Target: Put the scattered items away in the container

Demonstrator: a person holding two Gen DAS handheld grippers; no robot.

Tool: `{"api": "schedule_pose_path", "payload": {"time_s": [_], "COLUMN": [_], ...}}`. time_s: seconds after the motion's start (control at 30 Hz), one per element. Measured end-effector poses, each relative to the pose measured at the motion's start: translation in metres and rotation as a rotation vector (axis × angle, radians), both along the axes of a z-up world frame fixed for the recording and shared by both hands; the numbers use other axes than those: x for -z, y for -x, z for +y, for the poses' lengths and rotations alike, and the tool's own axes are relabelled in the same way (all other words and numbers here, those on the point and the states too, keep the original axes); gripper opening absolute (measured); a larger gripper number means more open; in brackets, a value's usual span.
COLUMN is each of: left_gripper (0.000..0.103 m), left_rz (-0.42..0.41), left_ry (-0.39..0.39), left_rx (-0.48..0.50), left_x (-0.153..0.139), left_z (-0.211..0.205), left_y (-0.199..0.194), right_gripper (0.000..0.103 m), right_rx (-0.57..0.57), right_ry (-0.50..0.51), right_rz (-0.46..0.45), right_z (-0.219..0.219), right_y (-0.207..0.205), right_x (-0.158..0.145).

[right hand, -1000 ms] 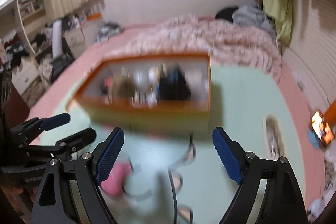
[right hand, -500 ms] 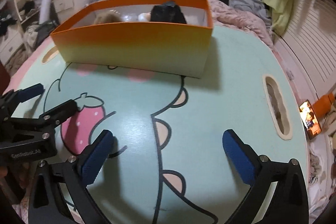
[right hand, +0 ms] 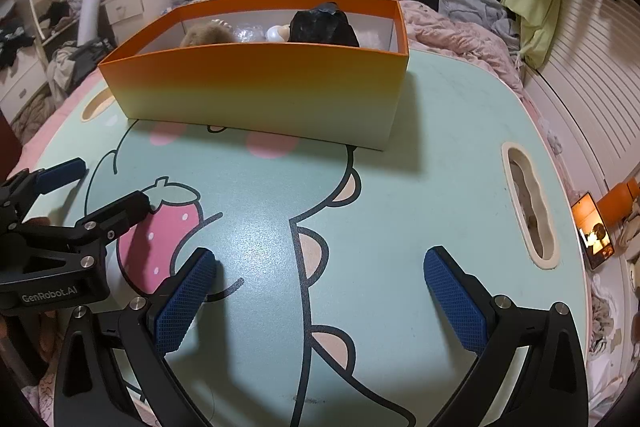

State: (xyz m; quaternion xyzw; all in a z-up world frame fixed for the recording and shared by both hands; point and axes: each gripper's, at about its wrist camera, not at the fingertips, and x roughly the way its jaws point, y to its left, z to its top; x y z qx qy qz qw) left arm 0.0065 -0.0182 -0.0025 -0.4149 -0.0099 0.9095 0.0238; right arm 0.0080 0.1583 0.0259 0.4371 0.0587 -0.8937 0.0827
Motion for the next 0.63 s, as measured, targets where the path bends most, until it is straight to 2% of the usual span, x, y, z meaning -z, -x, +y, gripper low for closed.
{"api": "schedule_pose_path", "payload": {"time_s": [0.63], "left_gripper": [0.103], "left_rz": [0.007], "left_ry": [0.001], "left_rx": [0.008], "left_x": [0.0011], "left_z": [0.0023], "left_y": [0.0002], "right_gripper": [0.103], "right_rx": [0.000], "right_ry": [0.000], "right_rz": [0.000], "right_z": [0.0002], "right_y": [0.0000], "right_x": [-0.0001]}}
